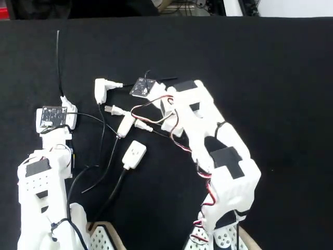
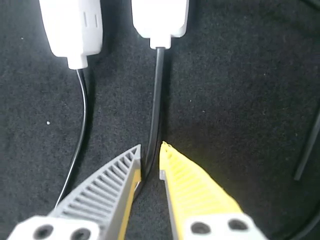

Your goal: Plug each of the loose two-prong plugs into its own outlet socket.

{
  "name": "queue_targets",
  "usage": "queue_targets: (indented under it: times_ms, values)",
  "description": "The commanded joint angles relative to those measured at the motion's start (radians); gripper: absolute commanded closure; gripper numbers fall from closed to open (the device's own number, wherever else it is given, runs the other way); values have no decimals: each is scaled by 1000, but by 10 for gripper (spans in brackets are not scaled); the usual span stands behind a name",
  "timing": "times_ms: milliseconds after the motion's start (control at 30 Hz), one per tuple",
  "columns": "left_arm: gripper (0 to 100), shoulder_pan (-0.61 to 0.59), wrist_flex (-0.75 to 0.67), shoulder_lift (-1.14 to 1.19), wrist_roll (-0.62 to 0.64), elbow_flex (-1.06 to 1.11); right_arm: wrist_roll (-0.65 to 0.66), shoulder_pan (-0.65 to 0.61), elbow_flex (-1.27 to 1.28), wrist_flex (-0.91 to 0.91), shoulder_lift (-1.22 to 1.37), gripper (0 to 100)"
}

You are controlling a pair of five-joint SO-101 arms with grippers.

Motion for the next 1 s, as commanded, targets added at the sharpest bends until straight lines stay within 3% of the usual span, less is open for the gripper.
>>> queue_targets:
  times_ms: [0, 133, 300, 633, 867, 967]
  values:
    - [927, -1, -17, -14, -8, -4, 9, 17, -54, 8, -10, 987]
    - [927, -1, -17, -14, -8, -4, 9, 29, -56, 11, -61, 987]
    - [927, -1, -17, -14, -8, -4, 20, 157, -113, 71, -216, 987]
    - [927, 31, -18, -14, -9, 8, 120, 302, -326, 417, -499, 987]
    - [927, 30, -18, -14, -9, 8, 138, 315, -575, 611, -559, 987]
    - [927, 30, -18, -14, -9, 8, 132, 238, -496, 609, -535, 987]
